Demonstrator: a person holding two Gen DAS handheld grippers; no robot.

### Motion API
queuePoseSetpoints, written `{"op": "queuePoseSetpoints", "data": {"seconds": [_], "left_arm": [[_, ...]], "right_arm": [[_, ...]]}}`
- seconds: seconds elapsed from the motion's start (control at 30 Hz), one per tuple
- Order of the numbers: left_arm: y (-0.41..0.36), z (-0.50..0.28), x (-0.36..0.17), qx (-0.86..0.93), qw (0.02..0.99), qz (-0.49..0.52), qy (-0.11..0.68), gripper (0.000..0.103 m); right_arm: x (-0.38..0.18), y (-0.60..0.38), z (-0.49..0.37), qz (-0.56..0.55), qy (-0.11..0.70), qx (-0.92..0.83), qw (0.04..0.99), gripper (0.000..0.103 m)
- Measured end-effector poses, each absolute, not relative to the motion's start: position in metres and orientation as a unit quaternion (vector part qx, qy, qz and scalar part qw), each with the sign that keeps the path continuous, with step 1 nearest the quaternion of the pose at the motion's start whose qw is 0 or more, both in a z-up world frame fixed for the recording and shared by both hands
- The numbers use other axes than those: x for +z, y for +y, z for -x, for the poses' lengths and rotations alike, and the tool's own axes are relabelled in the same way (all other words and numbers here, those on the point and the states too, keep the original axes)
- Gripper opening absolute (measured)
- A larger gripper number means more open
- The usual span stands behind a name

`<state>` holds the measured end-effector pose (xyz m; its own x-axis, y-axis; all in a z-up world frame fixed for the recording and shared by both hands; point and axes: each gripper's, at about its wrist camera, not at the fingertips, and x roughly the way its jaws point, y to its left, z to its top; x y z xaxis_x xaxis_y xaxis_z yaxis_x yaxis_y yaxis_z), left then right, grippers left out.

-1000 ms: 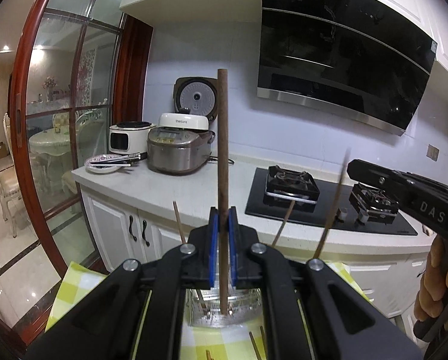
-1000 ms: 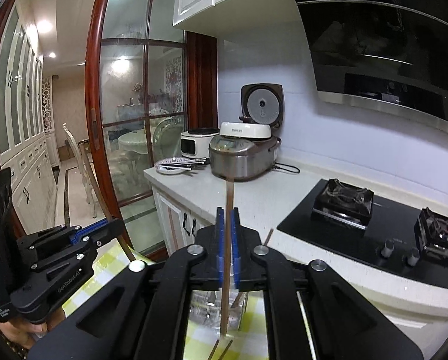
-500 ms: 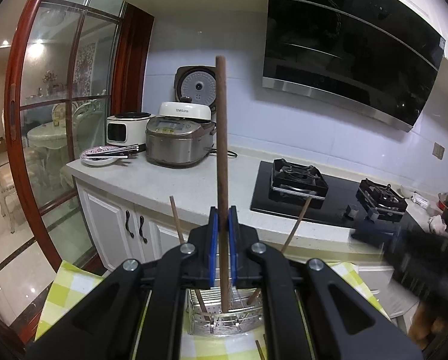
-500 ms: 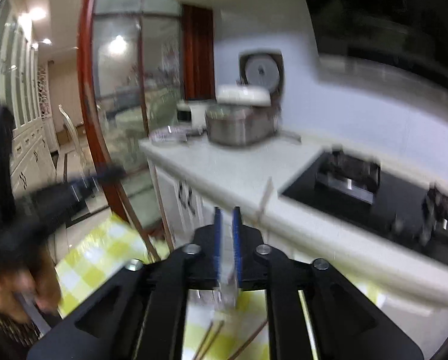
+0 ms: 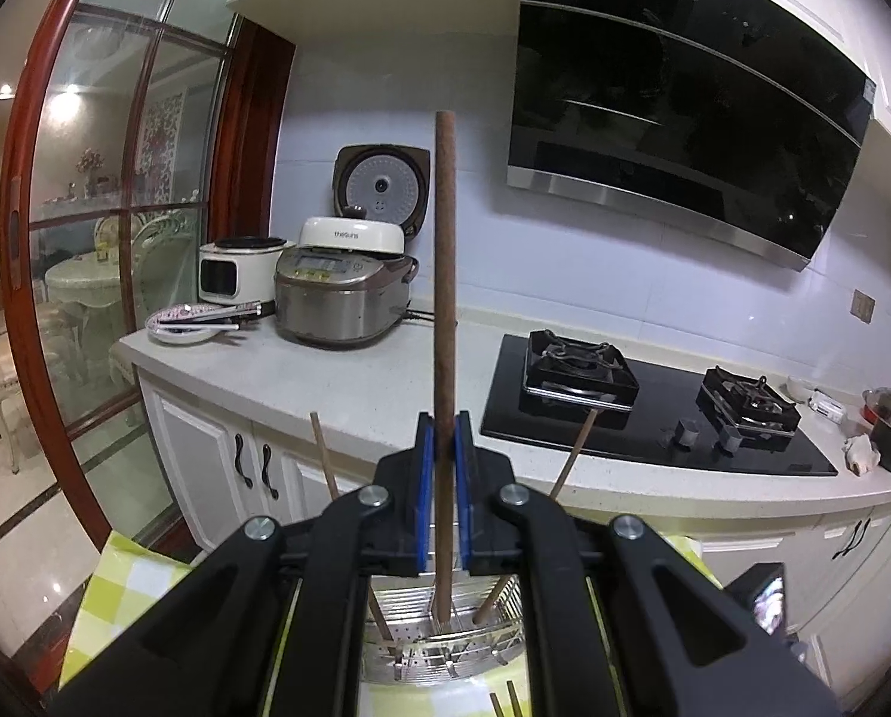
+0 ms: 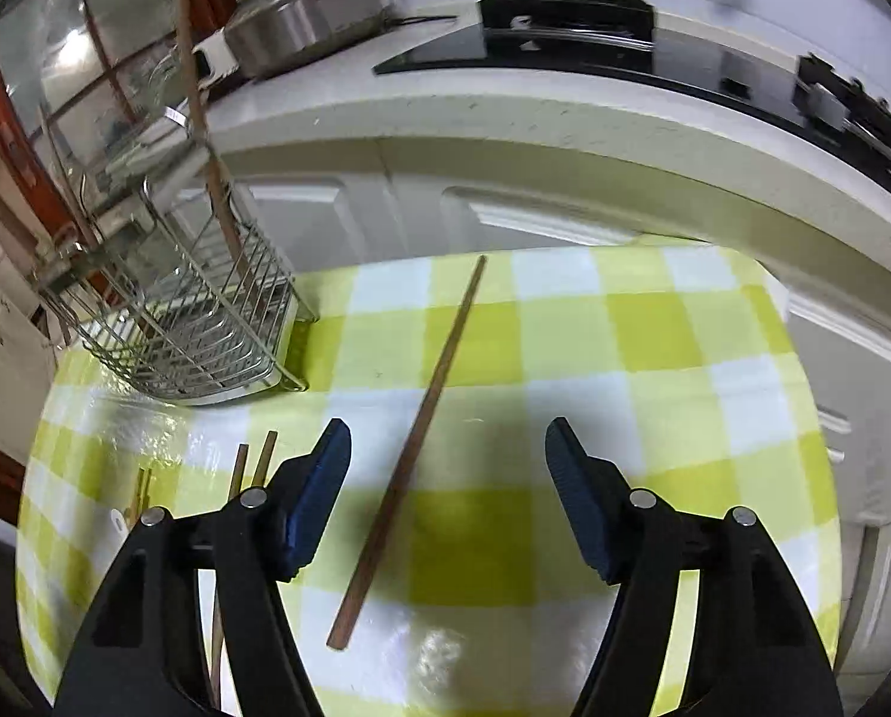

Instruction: Organize utensils

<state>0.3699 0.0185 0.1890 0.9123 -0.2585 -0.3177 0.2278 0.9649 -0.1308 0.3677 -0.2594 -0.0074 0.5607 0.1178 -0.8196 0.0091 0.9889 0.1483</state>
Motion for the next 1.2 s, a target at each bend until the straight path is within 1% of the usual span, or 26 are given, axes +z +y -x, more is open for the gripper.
{"op": "queuePoseSetpoints", "data": {"seconds": [0.1, 0.13, 0.17, 0.23, 0.4, 0.5, 0.57, 0.63, 0.8, 1.2], "left_arm": [[0.019, -0.367, 0.187, -0.124, 0.977, 0.042, 0.171, 0.007], [0.020, -0.363, 0.187, -0.125, 0.977, 0.043, 0.170, 0.007], [0.022, -0.358, 0.187, -0.127, 0.977, 0.044, 0.167, 0.007], [0.026, -0.348, 0.188, -0.134, 0.976, 0.048, 0.165, 0.007], [0.033, -0.323, 0.184, -0.141, 0.976, 0.051, 0.159, 0.007], [0.036, -0.314, 0.182, -0.141, 0.976, 0.050, 0.159, 0.007], [0.037, -0.312, 0.182, -0.141, 0.976, 0.051, 0.159, 0.007], [0.038, -0.310, 0.181, -0.142, 0.976, 0.052, 0.159, 0.007], [0.036, -0.306, 0.181, -0.145, 0.975, 0.051, 0.162, 0.007], [0.030, -0.305, 0.188, -0.142, 0.975, 0.056, 0.160, 0.007]], "right_arm": [[-0.016, -0.254, -0.380, -0.057, 0.479, 0.024, 0.876, 0.051], [-0.019, -0.253, -0.385, -0.054, 0.484, 0.017, 0.873, 0.045], [-0.021, -0.253, -0.389, -0.054, 0.488, 0.017, 0.871, 0.036], [-0.028, -0.249, -0.396, -0.050, 0.498, 0.018, 0.866, 0.029], [-0.052, -0.236, -0.411, -0.035, 0.524, 0.021, 0.851, 0.028], [-0.053, -0.229, -0.414, -0.020, 0.513, 0.017, 0.858, 0.026], [-0.053, -0.232, -0.414, -0.020, 0.508, 0.015, 0.861, 0.014], [-0.052, -0.239, -0.413, -0.037, 0.509, 0.025, 0.860, 0.009], [-0.034, -0.245, -0.402, -0.041, 0.486, 0.033, 0.873, 0.009], [0.076, -0.246, -0.345, -0.054, 0.373, 0.063, 0.924, 0.009]]}}
